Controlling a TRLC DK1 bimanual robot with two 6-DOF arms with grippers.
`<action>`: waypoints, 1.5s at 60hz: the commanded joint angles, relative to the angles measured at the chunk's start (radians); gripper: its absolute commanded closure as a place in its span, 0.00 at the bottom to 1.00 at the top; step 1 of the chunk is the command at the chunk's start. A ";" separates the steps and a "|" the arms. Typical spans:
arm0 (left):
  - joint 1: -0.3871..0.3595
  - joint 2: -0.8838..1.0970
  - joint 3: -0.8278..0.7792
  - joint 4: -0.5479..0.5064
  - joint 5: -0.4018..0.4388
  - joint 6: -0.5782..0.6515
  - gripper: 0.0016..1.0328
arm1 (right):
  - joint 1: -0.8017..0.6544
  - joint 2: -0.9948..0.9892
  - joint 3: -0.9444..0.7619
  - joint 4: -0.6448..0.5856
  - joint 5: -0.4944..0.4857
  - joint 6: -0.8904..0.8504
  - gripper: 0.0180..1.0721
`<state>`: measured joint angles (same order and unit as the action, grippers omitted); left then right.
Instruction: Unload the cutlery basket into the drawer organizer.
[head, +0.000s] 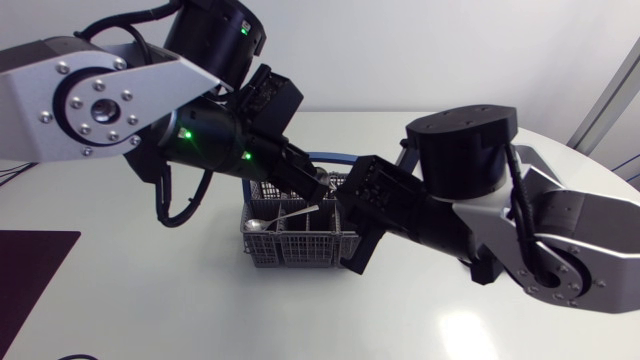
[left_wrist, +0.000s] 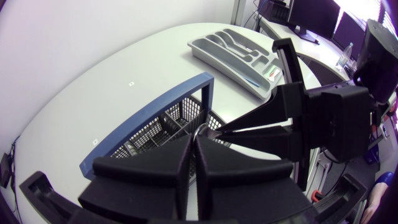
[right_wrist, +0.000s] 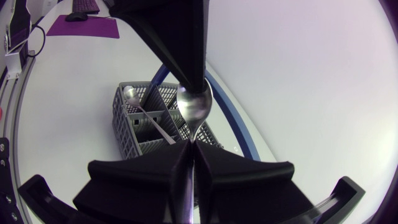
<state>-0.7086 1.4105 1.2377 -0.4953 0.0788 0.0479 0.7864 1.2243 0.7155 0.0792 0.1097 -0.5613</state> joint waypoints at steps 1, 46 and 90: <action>0.006 0.001 0.022 0.008 0.021 -0.022 0.87 | 0.013 0.012 0.022 -0.004 -0.004 -0.012 0.95; 0.153 -0.120 0.016 -0.002 0.029 0.083 0.15 | -0.461 -0.327 -0.097 -0.460 -0.496 -0.215 0.95; 0.225 -0.243 -0.173 -0.019 -0.004 0.210 0.16 | -1.388 0.314 0.248 -0.952 -0.795 -1.224 0.95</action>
<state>-0.4965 1.1877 1.1015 -0.5083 0.0807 0.2234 -0.5518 1.4490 0.8894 -0.8398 -0.6979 -1.6680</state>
